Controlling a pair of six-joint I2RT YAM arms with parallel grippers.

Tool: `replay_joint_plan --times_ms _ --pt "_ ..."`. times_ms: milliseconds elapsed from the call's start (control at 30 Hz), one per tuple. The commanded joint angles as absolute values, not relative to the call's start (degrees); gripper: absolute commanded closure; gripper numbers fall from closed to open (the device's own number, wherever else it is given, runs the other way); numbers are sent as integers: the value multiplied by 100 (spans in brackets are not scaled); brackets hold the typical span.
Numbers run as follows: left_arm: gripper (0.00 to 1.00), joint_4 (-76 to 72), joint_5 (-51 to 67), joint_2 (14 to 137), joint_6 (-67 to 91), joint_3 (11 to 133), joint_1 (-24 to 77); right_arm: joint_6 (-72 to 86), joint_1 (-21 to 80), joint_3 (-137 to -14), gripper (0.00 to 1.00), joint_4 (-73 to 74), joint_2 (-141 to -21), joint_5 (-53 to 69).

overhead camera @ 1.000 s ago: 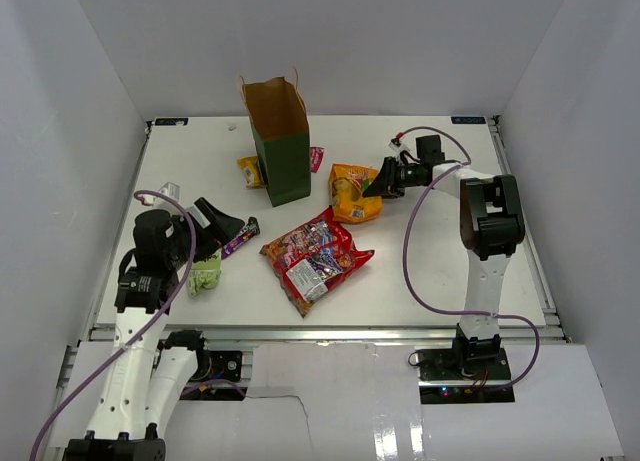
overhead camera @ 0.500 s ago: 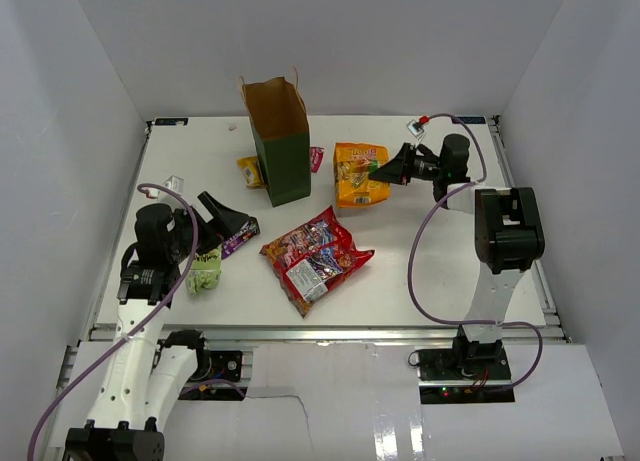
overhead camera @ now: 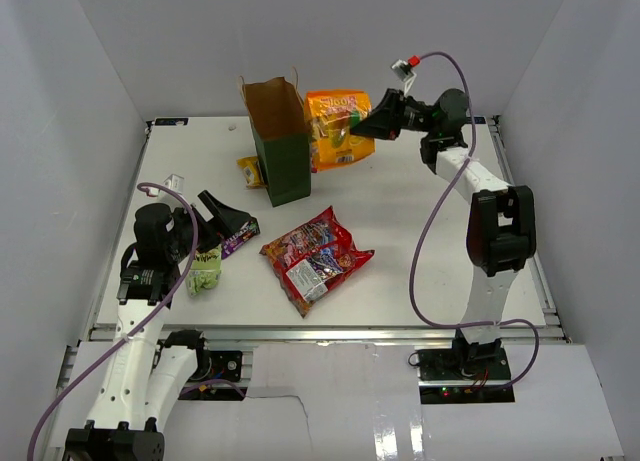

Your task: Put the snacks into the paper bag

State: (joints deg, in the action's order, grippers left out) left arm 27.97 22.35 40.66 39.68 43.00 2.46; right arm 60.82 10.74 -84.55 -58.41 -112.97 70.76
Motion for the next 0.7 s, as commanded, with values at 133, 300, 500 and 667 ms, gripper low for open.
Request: replay_joint_plan --times_ms 133,300,500,667 --pt "2 2698 2312 3964 3911 4438 237 3939 1756 -11052 92 -2643 -10951 6066" --pt "2 2689 2329 3999 3867 4438 237 2561 2258 -12250 92 -1320 -11381 5293" --pt "2 2707 2312 3929 3814 4447 237 1671 2768 -13262 92 -932 -12005 3772" --pt "2 2751 2285 3858 3797 4403 237 706 3058 -13316 92 -827 -12216 2516"
